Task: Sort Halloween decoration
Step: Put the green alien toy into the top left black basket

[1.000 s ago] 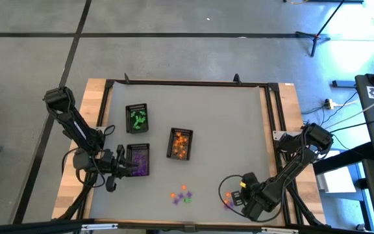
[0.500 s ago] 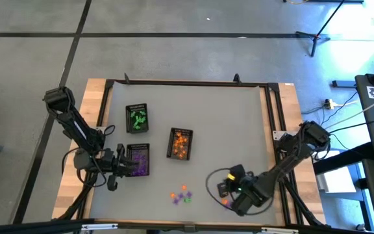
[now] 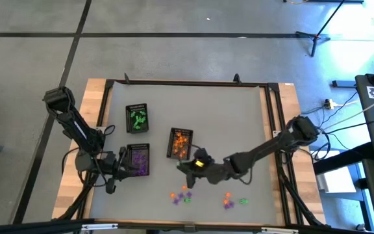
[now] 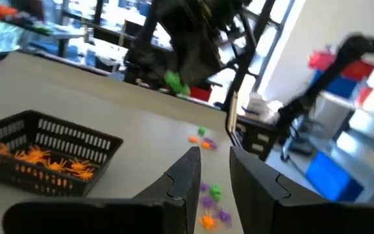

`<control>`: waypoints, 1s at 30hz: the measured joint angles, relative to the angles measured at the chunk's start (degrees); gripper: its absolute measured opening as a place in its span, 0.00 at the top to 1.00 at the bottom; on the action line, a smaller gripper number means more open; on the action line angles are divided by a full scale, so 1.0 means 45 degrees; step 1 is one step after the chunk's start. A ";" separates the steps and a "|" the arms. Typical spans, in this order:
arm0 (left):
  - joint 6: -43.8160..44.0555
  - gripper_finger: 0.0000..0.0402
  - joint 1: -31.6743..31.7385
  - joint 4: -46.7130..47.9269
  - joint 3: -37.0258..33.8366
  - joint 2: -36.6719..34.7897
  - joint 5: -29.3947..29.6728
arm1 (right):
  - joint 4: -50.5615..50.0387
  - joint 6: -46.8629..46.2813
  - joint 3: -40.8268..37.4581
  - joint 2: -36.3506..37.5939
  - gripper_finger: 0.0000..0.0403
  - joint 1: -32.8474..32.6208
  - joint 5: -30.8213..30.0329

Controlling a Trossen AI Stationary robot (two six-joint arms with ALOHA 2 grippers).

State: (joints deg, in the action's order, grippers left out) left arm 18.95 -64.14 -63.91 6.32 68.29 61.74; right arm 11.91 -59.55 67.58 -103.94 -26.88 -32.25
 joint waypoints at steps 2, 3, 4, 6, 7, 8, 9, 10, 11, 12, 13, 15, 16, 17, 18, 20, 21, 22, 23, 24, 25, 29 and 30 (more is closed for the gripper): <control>-0.0471 0.81 0.0109 0.0258 0.0064 0.0000 -0.0405 | 0.1694 0.1020 0.0002 -0.0344 0.90 0.0293 0.0097; -0.0671 0.81 0.0179 0.0499 0.0200 0.0000 -0.0588 | 0.2575 0.1366 0.0002 -0.0568 0.90 0.0423 0.0144; -0.0916 0.81 0.0241 0.0804 0.0378 0.0000 -0.0690 | 0.3296 0.1621 0.0007 -0.0804 0.90 0.0550 0.0203; -0.1287 0.81 0.0387 0.1855 0.0875 0.0007 -0.0755 | 0.4122 0.1888 0.0002 -0.1209 0.90 0.0770 0.0361; -0.1307 0.81 0.0474 0.2481 0.1196 0.0065 -0.0757 | 0.4393 0.1909 0.0032 -0.1470 0.90 0.0877 0.0495; -0.1332 0.81 0.0574 0.3150 0.1511 0.0127 -0.0760 | 0.4439 0.1895 0.0155 -0.1727 0.90 0.0976 0.0566; -0.1336 0.81 0.0679 0.3730 0.1818 0.0233 -0.0756 | 0.4425 0.1868 0.0270 -0.1938 0.90 0.1046 0.0768; -0.1340 0.81 0.0798 0.4215 0.2135 0.0391 -0.0758 | 0.4354 0.1811 0.0400 -0.2165 0.90 0.1119 0.0912; -0.1344 0.81 0.0918 0.4574 0.2431 0.0579 -0.0763 | 0.4354 0.1677 0.0623 -0.2457 0.90 0.1191 0.1125; -0.1418 0.81 0.1038 0.4838 0.2682 0.0791 -0.0757 | 0.4417 0.1625 0.0882 -0.2737 0.90 0.1261 0.1412; -0.1647 0.81 0.1153 0.4983 0.2893 0.1031 -0.0751 | 0.4389 0.1608 0.1099 -0.2951 0.90 0.1274 0.1660; -0.2294 0.79 0.1339 0.5044 0.3294 0.1595 -0.0753 | 0.4363 0.1608 0.1671 -0.3454 0.90 0.1341 0.2179; -0.2708 0.78 0.1395 0.5054 0.3447 0.1891 -0.0745 | 0.4414 0.1623 0.1977 -0.3690 0.90 0.1333 0.2526; -0.3188 0.77 0.1436 0.5092 0.3592 0.2183 -0.0723 | 0.4356 0.1660 0.2208 -0.3835 0.90 0.1322 0.2813; -0.3628 0.76 0.1456 0.5103 0.3734 0.2492 -0.0668 | 0.4287 0.1721 0.2443 -0.3977 0.90 0.1322 0.3034; -0.4340 0.72 0.1434 0.5112 0.3949 0.3037 -0.0364 | 0.4292 0.1928 0.2932 -0.4206 0.90 0.1318 0.3453; -0.4607 0.70 0.1410 0.5112 0.4062 0.3272 -0.0089 | 0.4170 0.1997 0.3064 -0.4212 0.90 0.1312 0.3511; -0.4802 0.68 0.1398 0.5108 0.4178 0.3460 0.0156 | 0.4000 0.2036 0.3219 -0.4212 0.90 0.1307 0.3608; -0.4996 0.66 0.1398 0.5112 0.4269 0.3605 0.0472 | 0.3878 0.2061 0.3321 -0.4212 0.90 0.1296 0.3668; -0.5128 0.64 0.1389 0.5108 0.4362 0.3726 0.0786 | 0.3725 0.2069 0.3363 -0.4207 0.90 0.1282 0.3668; -0.5289 0.61 0.1388 0.5109 0.4471 0.3828 0.1079 | 0.3722 0.2097 0.3363 -0.4207 0.90 0.1227 0.3659; -0.5672 0.53 0.1392 0.5093 0.4810 0.4060 0.1738 | 0.3778 0.2205 0.3358 -0.4226 0.90 0.1200 0.3644; -0.5685 0.51 0.1393 0.5095 0.4866 0.4108 0.1717 | 0.3772 0.2205 0.3358 -0.4226 0.90 0.1198 0.3636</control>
State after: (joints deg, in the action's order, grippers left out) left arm -6.64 -57.87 -40.98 28.21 86.78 69.47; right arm 28.89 -49.63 82.70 -122.96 -21.48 -15.89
